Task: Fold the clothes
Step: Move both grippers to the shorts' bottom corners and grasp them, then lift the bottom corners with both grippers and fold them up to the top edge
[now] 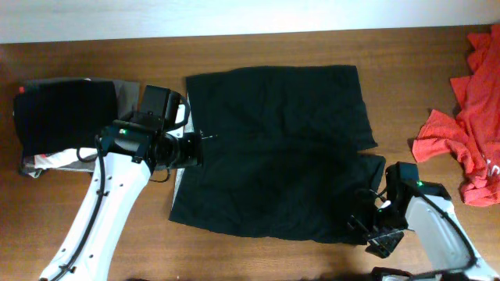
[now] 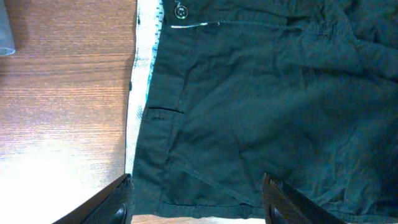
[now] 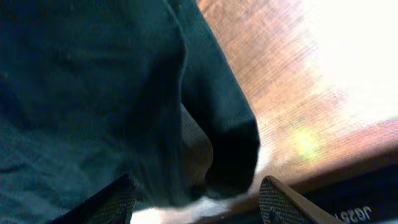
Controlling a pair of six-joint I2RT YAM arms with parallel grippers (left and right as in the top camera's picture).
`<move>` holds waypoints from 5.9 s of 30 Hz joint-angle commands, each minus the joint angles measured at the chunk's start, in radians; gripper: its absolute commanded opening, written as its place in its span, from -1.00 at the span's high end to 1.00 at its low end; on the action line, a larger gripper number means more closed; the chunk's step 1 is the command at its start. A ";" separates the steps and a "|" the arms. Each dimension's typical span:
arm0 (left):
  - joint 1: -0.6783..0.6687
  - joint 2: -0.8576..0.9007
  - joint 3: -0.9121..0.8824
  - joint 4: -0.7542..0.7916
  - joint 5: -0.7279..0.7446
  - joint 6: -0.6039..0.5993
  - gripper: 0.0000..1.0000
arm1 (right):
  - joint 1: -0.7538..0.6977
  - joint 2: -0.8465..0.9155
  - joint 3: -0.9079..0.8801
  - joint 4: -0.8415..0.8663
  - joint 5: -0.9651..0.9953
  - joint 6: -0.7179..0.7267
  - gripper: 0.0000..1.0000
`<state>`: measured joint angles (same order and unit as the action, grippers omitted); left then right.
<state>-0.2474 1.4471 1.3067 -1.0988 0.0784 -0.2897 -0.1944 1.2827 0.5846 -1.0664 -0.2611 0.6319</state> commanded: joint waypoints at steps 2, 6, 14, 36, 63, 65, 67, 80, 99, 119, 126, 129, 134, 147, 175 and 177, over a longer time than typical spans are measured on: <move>0.003 -0.011 -0.001 0.000 0.011 -0.013 -0.32 | 0.007 0.046 -0.006 0.028 -0.048 0.016 -0.35; 0.003 -0.011 -0.001 -0.009 0.011 -0.013 -0.32 | 0.007 0.065 -0.006 0.050 -0.049 0.013 -0.02; 0.003 -0.011 -0.039 -0.032 0.011 -0.113 -0.30 | 0.007 0.065 -0.006 0.050 -0.049 0.012 0.60; 0.006 -0.011 -0.446 0.019 0.011 -0.668 -0.38 | 0.007 0.065 -0.006 0.050 -0.048 0.001 0.92; 0.006 -0.011 -0.590 0.243 -0.054 -0.720 -0.41 | 0.007 0.065 -0.006 0.055 -0.042 0.002 0.92; 0.006 -0.011 -0.590 0.243 -0.048 -0.720 -0.40 | 0.007 0.065 -0.006 0.055 -0.042 0.002 0.92; 0.006 -0.011 -0.591 0.243 -0.050 -0.720 -0.40 | 0.007 0.065 -0.006 0.055 -0.042 0.002 0.92; 0.006 -0.011 -0.645 0.271 -0.052 -0.776 0.81 | 0.007 0.064 -0.006 0.055 -0.041 0.002 0.92; 0.088 -0.012 -0.645 0.306 -0.077 -0.700 -0.42 | 0.007 0.064 -0.005 0.073 -0.015 -0.033 0.92; 0.100 -0.011 -0.671 0.337 -0.036 -0.642 0.89 | 0.007 0.064 0.000 0.071 -0.016 -0.042 0.92; 0.100 -0.012 -0.577 0.269 0.064 -0.355 0.99 | 0.006 0.064 0.131 -0.060 0.005 -0.086 0.92; 0.100 -0.018 -0.505 0.179 0.064 -0.308 1.00 | 0.006 0.056 0.206 -0.134 0.011 -0.112 0.93; 0.100 -0.046 -0.401 0.040 0.064 -0.267 0.99 | 0.006 0.008 0.319 -0.237 0.014 -0.132 0.92; 0.100 -0.273 -0.162 -0.198 0.056 -0.227 0.99 | 0.006 -0.045 0.672 -0.476 0.075 -0.236 0.92; 0.100 -0.005 0.099 0.152 -0.129 -0.229 0.99 | 0.098 0.528 1.355 -0.267 0.070 -0.294 0.92; 0.101 0.034 0.099 0.197 -0.148 -0.229 0.99 | 0.098 0.546 1.355 -0.213 0.064 -0.294 0.92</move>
<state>-0.1501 1.4422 1.3884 -0.9363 0.0132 -0.5377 -0.1017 1.8088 1.9106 -1.3178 -0.2192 0.3401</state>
